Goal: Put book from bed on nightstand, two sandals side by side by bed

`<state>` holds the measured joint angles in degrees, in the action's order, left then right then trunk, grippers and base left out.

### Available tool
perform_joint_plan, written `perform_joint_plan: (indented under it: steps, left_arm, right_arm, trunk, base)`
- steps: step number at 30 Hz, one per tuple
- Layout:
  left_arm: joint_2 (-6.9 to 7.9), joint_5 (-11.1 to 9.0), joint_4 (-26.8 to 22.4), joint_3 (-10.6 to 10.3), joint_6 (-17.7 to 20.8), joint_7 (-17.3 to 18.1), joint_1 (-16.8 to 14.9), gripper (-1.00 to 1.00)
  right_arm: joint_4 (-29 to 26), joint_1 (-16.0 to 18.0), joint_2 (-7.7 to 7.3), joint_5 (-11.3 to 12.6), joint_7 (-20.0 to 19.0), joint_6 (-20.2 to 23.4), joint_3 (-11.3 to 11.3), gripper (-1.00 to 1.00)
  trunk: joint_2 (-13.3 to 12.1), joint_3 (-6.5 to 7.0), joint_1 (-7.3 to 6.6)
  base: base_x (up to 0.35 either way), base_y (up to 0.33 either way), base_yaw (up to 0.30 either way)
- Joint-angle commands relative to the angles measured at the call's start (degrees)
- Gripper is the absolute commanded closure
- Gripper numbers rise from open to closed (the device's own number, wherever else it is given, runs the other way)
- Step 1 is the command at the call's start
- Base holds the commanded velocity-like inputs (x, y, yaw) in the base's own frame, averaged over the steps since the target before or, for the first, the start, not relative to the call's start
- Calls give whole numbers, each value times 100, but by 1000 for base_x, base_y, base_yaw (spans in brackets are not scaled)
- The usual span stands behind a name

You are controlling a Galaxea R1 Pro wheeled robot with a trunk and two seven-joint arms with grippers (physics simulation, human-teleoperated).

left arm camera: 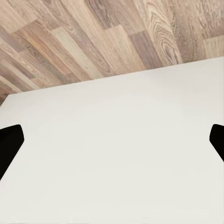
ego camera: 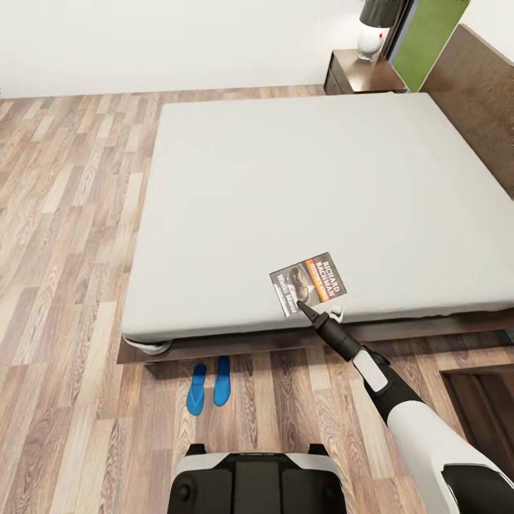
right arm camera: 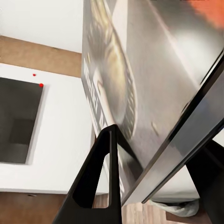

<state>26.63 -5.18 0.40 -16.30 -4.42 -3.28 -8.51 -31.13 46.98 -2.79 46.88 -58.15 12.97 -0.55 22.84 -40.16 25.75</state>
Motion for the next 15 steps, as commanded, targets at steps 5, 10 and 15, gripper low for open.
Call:
perform_joint_plan:
  steps: [5,10,15]
  left_arm:
    - [0,-54,4,-48,41,21,-2,-100]
    - [0,-54,4,-52,51,15,-2,-100]
    - [0,-54,4,-52,54,19,-2,-100]
  right_arm:
    - [2,-3,1,50,-6,55,-28,100]
    - [2,-4,4,50,-7,53,-37,100]
    - [2,-1,-2,50,-4,55,-36,100]
  trunk:
    - [8,40,3]
    - [8,86,3]
    - [8,132,3]
  base:
    - [0,0,0]
    - [0,0,0]
    - [0,0,0]
